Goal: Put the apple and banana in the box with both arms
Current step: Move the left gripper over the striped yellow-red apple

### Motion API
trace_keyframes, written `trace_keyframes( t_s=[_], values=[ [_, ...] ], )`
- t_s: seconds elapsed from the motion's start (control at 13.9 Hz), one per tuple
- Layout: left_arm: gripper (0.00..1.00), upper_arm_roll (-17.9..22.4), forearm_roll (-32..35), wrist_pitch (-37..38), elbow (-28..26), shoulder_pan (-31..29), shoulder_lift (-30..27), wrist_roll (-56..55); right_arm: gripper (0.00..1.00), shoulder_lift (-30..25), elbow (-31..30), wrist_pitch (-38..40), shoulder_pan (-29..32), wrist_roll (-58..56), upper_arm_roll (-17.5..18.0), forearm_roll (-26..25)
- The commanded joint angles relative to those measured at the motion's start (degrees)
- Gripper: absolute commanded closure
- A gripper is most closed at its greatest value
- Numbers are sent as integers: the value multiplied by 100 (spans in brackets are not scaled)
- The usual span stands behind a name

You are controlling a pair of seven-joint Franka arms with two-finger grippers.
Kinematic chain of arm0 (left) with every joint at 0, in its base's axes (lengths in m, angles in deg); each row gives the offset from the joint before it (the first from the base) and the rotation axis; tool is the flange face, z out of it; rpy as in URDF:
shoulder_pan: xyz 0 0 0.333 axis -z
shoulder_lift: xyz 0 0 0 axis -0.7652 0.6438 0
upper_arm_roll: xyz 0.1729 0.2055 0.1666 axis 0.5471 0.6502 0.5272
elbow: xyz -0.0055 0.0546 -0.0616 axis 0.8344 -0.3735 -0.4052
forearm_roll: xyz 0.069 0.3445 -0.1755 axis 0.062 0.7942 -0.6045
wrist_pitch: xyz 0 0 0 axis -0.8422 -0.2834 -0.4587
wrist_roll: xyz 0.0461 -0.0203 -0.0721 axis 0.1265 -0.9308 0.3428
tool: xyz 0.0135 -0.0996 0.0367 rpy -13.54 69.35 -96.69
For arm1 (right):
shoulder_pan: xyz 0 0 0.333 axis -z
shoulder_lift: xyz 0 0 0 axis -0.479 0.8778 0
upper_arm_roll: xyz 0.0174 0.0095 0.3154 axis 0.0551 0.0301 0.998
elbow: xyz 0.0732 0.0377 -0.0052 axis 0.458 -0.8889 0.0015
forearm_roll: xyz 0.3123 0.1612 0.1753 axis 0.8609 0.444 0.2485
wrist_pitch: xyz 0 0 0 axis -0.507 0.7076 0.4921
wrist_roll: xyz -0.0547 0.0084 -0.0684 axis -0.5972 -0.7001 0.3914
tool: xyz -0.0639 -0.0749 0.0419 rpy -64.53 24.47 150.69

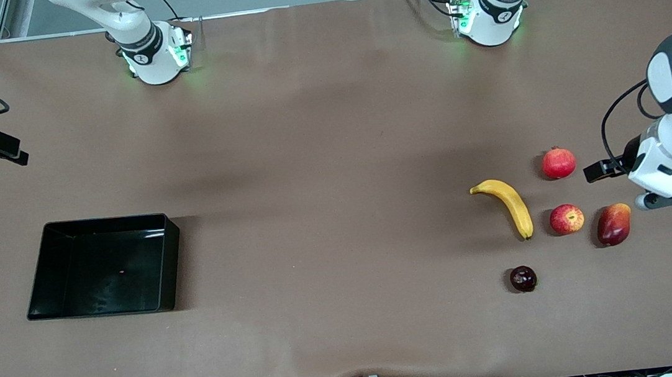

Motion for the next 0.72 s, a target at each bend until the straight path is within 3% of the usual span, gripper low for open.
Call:
trace_keyframes(
  t_s=[0.0,0.29,0.65],
  values=[
    [0,-30,10,-225,-109,-25,27,-42,0,20,92,72,75,-2,58,-57],
    [0,-38,10,-744,-487,-95,45,-33,0,20,92,72,75,-2,58,-66],
    [0,-38,2,-946,-549,-95,176,-33,0,20,92,72,93,-11,58,-66]
  ],
)
